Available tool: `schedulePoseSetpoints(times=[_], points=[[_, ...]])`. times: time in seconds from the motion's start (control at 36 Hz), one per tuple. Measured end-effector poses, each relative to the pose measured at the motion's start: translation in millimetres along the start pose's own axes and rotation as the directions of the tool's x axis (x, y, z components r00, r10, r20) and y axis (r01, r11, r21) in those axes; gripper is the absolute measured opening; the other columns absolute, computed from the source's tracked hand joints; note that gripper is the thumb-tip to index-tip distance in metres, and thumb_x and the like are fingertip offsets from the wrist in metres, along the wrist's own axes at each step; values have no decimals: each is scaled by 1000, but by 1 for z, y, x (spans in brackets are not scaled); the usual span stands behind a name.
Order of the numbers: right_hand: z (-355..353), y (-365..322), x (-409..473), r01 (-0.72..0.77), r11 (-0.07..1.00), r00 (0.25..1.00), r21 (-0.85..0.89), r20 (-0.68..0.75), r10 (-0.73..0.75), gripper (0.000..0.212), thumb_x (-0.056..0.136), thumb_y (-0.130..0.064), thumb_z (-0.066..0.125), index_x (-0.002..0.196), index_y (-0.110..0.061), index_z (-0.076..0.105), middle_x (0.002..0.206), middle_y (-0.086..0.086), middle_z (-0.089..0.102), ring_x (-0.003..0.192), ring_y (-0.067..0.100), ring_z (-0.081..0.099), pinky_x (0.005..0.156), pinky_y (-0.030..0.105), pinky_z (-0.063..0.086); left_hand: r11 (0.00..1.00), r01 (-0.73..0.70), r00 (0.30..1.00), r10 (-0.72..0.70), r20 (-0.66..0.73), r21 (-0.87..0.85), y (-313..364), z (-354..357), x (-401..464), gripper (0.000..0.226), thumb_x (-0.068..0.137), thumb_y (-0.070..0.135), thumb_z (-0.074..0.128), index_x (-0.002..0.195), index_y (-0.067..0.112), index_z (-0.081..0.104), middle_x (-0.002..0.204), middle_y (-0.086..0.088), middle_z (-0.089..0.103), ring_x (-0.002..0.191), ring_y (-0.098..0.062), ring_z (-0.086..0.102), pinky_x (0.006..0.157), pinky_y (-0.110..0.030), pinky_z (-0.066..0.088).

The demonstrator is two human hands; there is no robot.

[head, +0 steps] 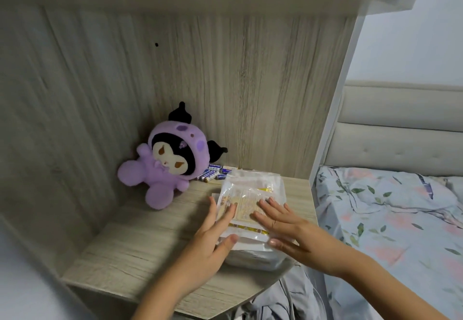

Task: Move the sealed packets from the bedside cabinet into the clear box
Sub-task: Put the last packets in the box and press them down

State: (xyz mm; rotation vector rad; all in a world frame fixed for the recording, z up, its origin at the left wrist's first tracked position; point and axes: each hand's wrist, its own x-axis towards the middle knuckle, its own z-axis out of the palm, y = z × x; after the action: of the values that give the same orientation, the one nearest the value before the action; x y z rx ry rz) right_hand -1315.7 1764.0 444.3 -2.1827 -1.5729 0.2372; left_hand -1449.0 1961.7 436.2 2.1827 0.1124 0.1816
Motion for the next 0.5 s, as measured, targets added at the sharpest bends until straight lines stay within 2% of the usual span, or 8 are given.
schedulePoseSetpoints(times=[0.11, 0.17, 0.22, 0.31, 0.36, 0.39, 0.44, 0.5], points=[[2, -2, 7, -12, 1000, 1000, 22, -22, 12, 53, 98, -39, 44, 147, -37, 24, 158, -10, 7, 145, 2, -7, 122, 31, 6, 977, -16, 998, 1, -68, -212, 2, 0, 4, 41, 99, 18, 47, 129, 43, 34, 154, 14, 2, 133, 17, 6, 84, 10, 23], [3, -5, 7, -40, 999, 999, 28, -32, 40, 53, 96, -43, 43, 145, -40, 23, 158, -14, 7, 144, -2, -8, 121, 29, 6, 955, -88, 984, 39, -176, -283, 2, -1, 5, 33, 93, 26, 51, 122, 41, 48, 153, 15, 18, 128, 25, 20, 92, 5, 27], [4, -10, 4, -77, 992, 993, 97, -85, 85, 55, 94, -52, 39, 145, -40, 23, 157, -18, 7, 143, -7, -5, 121, 25, 6, 957, -126, 928, 21, -371, -262, -5, -4, 6, 37, 84, 30, 50, 120, 38, 54, 147, 17, 38, 132, 14, 33, 105, -9, 29], [6, -22, -1, -153, 888, 920, 433, -265, 288, 54, 95, -49, 36, 145, -37, 22, 152, -29, 9, 137, -18, 7, 114, 8, 10, 913, -107, 860, -113, -498, -393, -13, -10, 8, 39, 97, 36, 47, 135, 30, 48, 145, 11, 44, 135, -3, 37, 111, -24, 26], [8, -29, 1, -154, 709, 810, 688, -322, 489, 51, 95, -42, 37, 144, -38, 22, 149, -32, 18, 127, -27, 19, 103, -3, 16, 882, -118, 833, -162, -529, -456, -15, -13, 9, 48, 102, 31, 32, 144, 9, 34, 155, -4, 31, 142, -13, 29, 114, -25, 22], [9, -31, 3, -143, 622, 763, 770, -315, 565, 52, 95, -41, 36, 145, -37, 24, 147, -31, 21, 126, -26, 22, 104, 0, 18, 838, -85, 813, -254, -524, -538, -9, -16, 14, 50, 103, 28, 27, 145, 1, 28, 156, -8, 26, 144, -16, 25, 114, -25, 20], [12, -31, 14, -121, 534, 693, 837, -314, 649, 56, 94, -45, 34, 148, -33, 24, 149, -25, 23, 134, -12, 23, 115, 17, 17, 790, -57, 911, -209, -355, -610, 3, -7, 25, 48, 104, 30, 23, 142, 5, 37, 149, -5, 40, 137, -12, 38, 107, -22, 30], [13, -29, 27, -95, 485, 617, 869, -331, 714, 52, 99, -41, 31, 149, -24, 27, 153, -14, 26, 140, 0, 23, 119, 28, 15, 631, 0, 931, -284, -231, -776, 16, 0, 41, 44, 104, 33, 21, 109, 14, 60, 108, 1, 69, 97, 0, 67, 79, -13, 50]])
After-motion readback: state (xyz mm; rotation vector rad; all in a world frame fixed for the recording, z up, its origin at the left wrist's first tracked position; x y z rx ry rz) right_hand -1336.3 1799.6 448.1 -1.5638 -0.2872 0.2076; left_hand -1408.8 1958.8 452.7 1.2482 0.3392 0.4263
